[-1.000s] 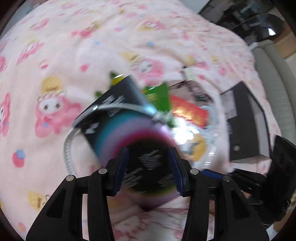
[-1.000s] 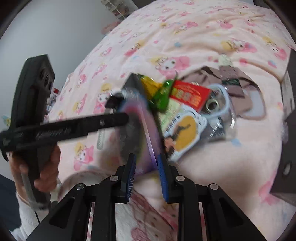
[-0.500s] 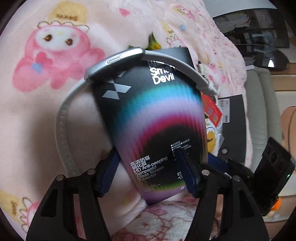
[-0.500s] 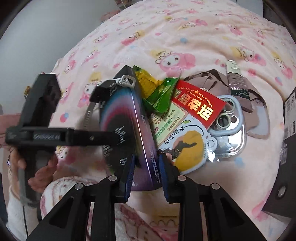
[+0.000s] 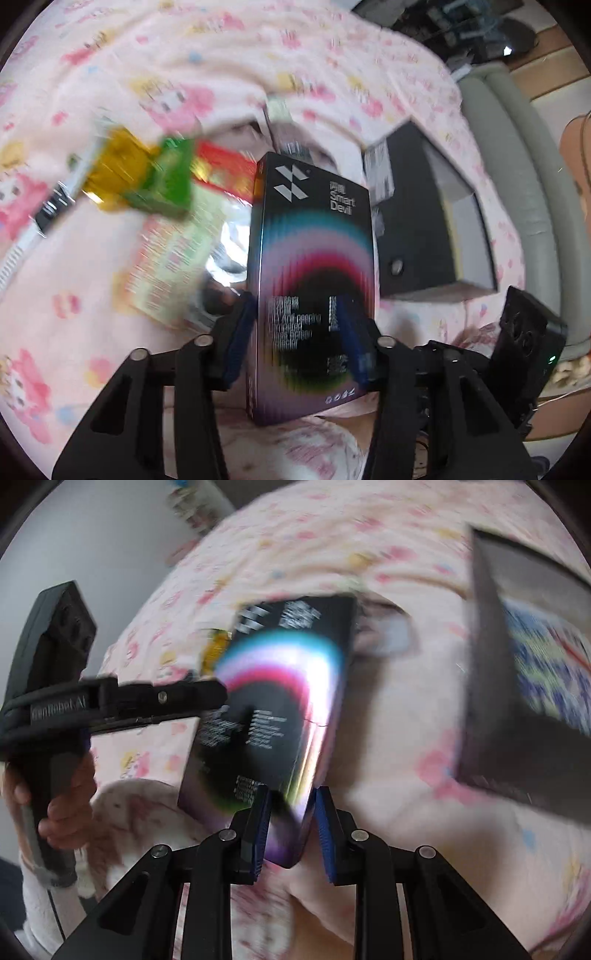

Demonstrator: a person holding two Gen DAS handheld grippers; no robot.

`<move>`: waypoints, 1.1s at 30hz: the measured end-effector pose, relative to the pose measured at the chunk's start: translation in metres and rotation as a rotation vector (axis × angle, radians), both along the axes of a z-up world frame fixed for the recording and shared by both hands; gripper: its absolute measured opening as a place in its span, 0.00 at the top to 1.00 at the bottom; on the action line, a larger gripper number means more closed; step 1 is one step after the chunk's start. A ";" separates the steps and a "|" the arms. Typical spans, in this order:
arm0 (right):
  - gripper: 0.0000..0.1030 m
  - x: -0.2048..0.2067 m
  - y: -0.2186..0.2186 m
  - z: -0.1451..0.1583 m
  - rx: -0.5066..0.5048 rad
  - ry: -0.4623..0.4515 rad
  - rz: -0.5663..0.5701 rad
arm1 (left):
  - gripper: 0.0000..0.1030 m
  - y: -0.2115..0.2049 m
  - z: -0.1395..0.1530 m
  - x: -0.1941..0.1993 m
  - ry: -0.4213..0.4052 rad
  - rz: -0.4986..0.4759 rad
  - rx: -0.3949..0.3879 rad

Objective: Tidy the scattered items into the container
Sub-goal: 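Carry the Smart Devil box over the black box with the right gripper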

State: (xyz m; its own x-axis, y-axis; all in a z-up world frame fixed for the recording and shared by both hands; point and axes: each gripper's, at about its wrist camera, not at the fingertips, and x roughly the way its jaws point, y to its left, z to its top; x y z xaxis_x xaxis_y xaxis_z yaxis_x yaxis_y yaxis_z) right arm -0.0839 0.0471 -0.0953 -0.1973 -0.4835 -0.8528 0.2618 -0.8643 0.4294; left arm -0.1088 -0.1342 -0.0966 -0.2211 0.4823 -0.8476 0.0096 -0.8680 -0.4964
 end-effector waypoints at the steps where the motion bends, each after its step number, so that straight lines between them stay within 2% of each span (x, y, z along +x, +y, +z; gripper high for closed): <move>1: 0.79 0.002 0.009 -0.006 0.012 -0.015 -0.021 | 0.58 0.008 -0.006 0.001 -0.013 -0.013 -0.010; 3: 0.79 0.006 0.020 -0.013 0.019 -0.026 -0.037 | 0.58 0.020 -0.017 0.002 -0.023 -0.025 -0.021; 6: 0.79 0.011 0.035 -0.020 -0.040 -0.063 -0.049 | 0.58 0.012 -0.015 0.005 0.003 0.006 0.013; 11: 0.79 0.008 0.037 -0.017 -0.033 -0.025 -0.063 | 0.57 -0.004 -0.031 0.007 -0.048 0.100 0.027; 14: 0.75 -0.001 0.030 -0.024 -0.054 -0.020 -0.065 | 0.54 0.009 -0.033 0.005 -0.053 0.038 0.013; 16: 0.72 -0.007 0.029 -0.032 -0.079 -0.042 -0.073 | 0.56 0.019 -0.031 0.008 -0.053 0.001 -0.057; 18: 0.72 -0.006 0.028 -0.026 -0.074 -0.046 -0.075 | 0.56 0.023 -0.018 0.018 -0.006 -0.013 -0.093; 19: 0.72 -0.003 0.027 -0.015 -0.059 -0.013 -0.054 | 0.56 0.023 -0.010 0.024 0.018 -0.010 -0.094; 23: 0.72 0.005 0.038 0.022 -0.086 0.053 -0.031 | 0.57 0.023 0.031 0.043 0.117 0.019 -0.049; 26: 0.72 0.010 0.051 0.054 -0.118 0.112 -0.037 | 0.58 0.037 0.067 0.047 0.196 0.015 -0.057; 30: 0.72 0.010 0.083 0.089 -0.148 0.182 -0.057 | 0.60 0.069 0.106 0.036 0.291 -0.006 -0.042; 33: 0.72 0.000 0.120 0.103 -0.144 0.201 -0.089 | 0.60 0.113 0.114 0.008 0.330 -0.052 -0.034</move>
State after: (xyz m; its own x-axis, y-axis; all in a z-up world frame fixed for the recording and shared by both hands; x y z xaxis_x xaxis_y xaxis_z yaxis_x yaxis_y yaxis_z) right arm -0.0840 0.1669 0.0075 -0.4030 -0.5699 -0.7162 0.2796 -0.8217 0.4966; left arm -0.1011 -0.0216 0.0176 -0.4616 0.4732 -0.7503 -0.1917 -0.8791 -0.4364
